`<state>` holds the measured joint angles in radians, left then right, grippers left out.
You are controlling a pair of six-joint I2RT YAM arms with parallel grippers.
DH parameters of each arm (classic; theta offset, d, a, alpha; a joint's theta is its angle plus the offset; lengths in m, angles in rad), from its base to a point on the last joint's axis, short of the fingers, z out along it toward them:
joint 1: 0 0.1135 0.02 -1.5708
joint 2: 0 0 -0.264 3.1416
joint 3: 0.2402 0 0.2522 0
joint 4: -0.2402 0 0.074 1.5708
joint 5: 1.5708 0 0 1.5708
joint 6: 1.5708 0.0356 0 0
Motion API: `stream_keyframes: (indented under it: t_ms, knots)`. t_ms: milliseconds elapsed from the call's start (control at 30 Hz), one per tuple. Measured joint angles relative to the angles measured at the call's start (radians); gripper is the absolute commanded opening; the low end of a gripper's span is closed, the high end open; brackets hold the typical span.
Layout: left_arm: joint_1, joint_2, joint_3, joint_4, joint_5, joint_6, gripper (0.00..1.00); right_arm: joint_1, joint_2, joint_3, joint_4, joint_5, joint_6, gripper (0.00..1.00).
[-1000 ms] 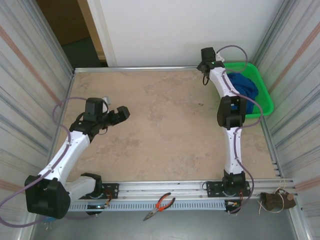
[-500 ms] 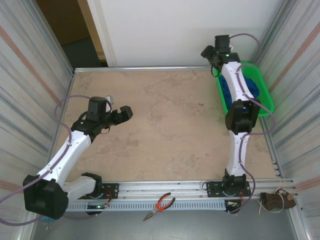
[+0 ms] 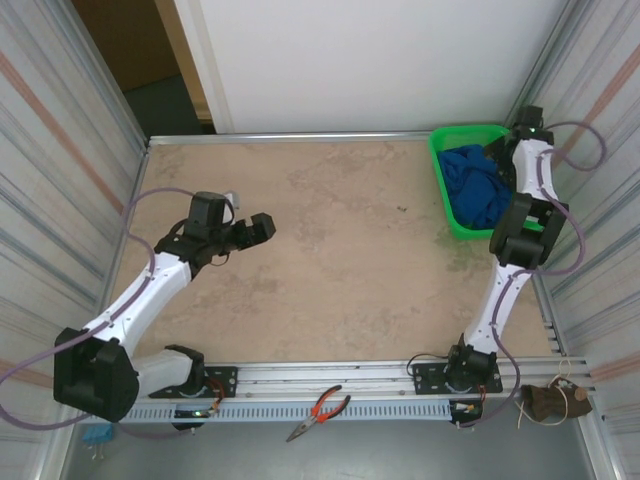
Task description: Fold the inside-out t-shirt
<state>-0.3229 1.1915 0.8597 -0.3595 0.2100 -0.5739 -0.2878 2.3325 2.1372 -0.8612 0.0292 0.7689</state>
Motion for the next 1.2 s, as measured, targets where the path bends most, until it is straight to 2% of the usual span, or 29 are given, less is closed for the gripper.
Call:
stream_keyframes:
  t_ms: [67, 133, 167, 267, 467, 667, 867, 1067, 1200]
  knots:
    - [0.0, 0.005, 0.003, 0.006, 0.003, 0.0, 0.99, 0.013, 0.047, 0.024, -0.013, -0.023, 0.003, 0.9]
    - [0.0, 0.006, 0.004, 0.014, 0.005, 0.0, 0.99, 0.025, 0.082, 0.05, -0.019, -0.041, 0.007, 0.75]
    - [0.0, 0.006, 0.005, 0.018, 0.007, 0.0, 0.99, 0.029, 0.091, 0.063, -0.022, -0.055, 0.008, 0.59]
    - [0.0, 0.006, 0.005, 0.022, 0.007, -0.002, 0.99, 0.032, 0.097, 0.088, -0.024, -0.103, 0.01, 0.02]
    - [-0.002, 0.003, 0.005, 0.022, 0.007, -0.011, 0.99, 0.028, 0.036, 0.069, 0.019, -0.195, 0.028, 0.0]
    - [-0.008, -0.039, 0.004, 0.022, 0.007, -0.029, 0.99, 0.093, -0.215, 0.028, 0.099, -0.221, 0.035, 0.0]
    - [-0.01, -0.064, 0.001, 0.022, 0.003, -0.033, 0.99, 0.288, -0.447, 0.144, 0.173, -0.312, 0.03, 0.0]
    - [-0.01, -0.084, -0.009, 0.021, -0.002, -0.034, 0.99, 0.538, -0.567, 0.214, 0.196, -0.436, 0.004, 0.0]
    - [-0.01, -0.152, -0.029, 0.018, -0.026, -0.033, 0.99, 0.593, -0.587, 0.203, 0.186, -0.496, 0.001, 0.0]
